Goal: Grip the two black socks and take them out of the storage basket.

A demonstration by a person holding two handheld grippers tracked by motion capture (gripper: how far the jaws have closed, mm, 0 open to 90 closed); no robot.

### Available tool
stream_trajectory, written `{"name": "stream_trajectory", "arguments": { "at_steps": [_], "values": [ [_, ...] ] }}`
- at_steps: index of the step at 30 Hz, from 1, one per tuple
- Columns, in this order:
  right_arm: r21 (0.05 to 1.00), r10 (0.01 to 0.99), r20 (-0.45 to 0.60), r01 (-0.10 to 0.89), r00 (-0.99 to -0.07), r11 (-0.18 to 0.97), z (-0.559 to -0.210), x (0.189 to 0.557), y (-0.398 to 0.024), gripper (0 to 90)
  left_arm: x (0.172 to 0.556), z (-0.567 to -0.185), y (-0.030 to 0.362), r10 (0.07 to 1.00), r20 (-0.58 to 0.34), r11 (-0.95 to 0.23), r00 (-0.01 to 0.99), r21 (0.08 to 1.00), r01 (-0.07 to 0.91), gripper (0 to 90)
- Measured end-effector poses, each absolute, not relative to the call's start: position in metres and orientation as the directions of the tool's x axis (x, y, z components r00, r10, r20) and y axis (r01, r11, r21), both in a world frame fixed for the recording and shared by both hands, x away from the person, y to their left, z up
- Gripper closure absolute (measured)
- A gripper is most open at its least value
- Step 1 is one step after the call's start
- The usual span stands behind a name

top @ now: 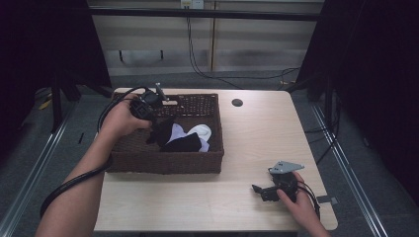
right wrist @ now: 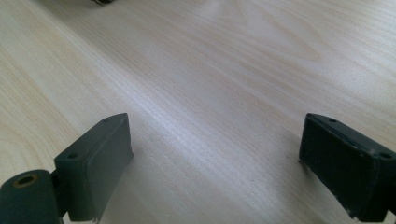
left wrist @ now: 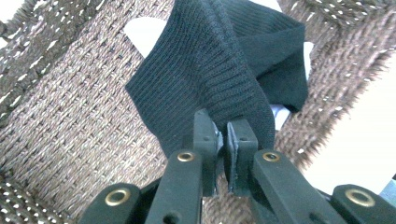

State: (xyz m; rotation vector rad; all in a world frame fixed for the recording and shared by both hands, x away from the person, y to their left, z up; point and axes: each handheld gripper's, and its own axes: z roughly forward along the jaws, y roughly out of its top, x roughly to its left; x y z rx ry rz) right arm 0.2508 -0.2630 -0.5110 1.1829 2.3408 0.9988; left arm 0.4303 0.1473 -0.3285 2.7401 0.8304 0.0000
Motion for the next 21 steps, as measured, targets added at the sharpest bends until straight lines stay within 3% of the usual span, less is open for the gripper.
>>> {"name": "stream_trajectory", "arguments": {
  "at_steps": [21],
  "values": [
    [0.716,0.8,0.017,0.566,-0.6,0.409,-0.511,0.251,-0.263,8.6,0.397,-0.287,0.131,0.439,-0.092,-0.839,0.894,0.315,0.444,84.6]
  ]
}}
